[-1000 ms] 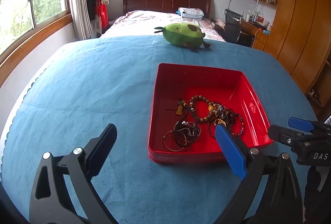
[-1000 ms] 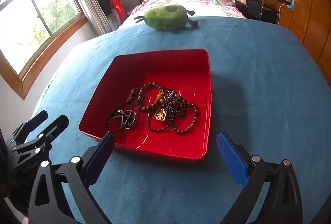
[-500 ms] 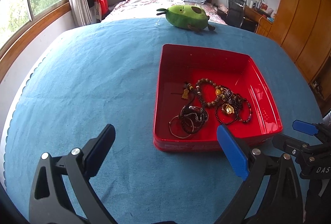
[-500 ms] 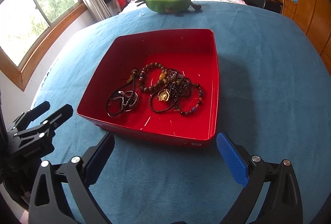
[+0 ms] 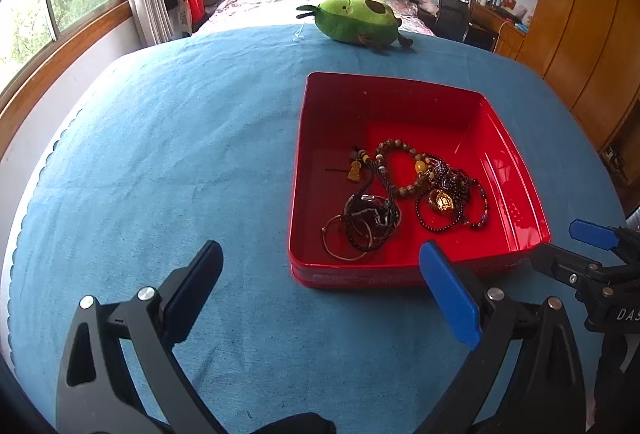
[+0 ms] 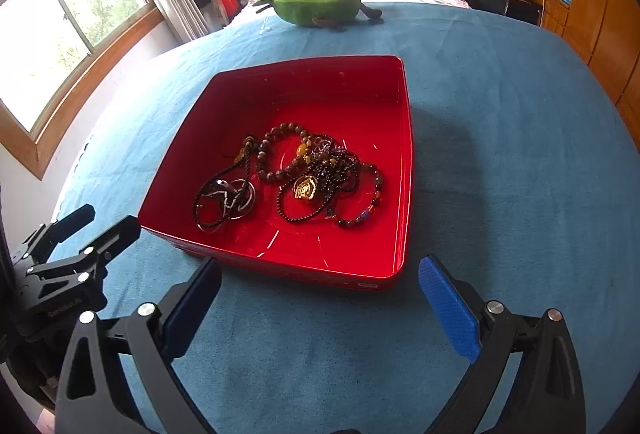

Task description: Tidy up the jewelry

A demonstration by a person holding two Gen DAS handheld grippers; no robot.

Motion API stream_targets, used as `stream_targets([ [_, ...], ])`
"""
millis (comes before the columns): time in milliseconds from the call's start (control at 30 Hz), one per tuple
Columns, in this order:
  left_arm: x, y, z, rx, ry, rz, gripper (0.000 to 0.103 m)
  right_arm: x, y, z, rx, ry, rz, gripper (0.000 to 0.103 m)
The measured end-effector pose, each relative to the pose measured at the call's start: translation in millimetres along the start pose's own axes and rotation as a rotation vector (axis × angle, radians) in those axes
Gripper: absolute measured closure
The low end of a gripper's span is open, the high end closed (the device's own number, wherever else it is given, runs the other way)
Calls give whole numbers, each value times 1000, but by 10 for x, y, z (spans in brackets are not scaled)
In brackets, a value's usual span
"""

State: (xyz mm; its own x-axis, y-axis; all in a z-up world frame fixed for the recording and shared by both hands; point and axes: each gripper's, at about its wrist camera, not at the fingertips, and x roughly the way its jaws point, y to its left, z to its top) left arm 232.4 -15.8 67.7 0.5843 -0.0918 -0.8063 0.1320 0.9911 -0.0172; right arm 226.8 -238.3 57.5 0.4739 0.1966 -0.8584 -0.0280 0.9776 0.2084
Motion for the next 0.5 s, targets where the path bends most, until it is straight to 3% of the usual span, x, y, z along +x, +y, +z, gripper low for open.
stream_targets([
  [500, 29, 24, 22, -3, 8, 7, 5, 54, -22, 13, -2, 12, -2, 4],
])
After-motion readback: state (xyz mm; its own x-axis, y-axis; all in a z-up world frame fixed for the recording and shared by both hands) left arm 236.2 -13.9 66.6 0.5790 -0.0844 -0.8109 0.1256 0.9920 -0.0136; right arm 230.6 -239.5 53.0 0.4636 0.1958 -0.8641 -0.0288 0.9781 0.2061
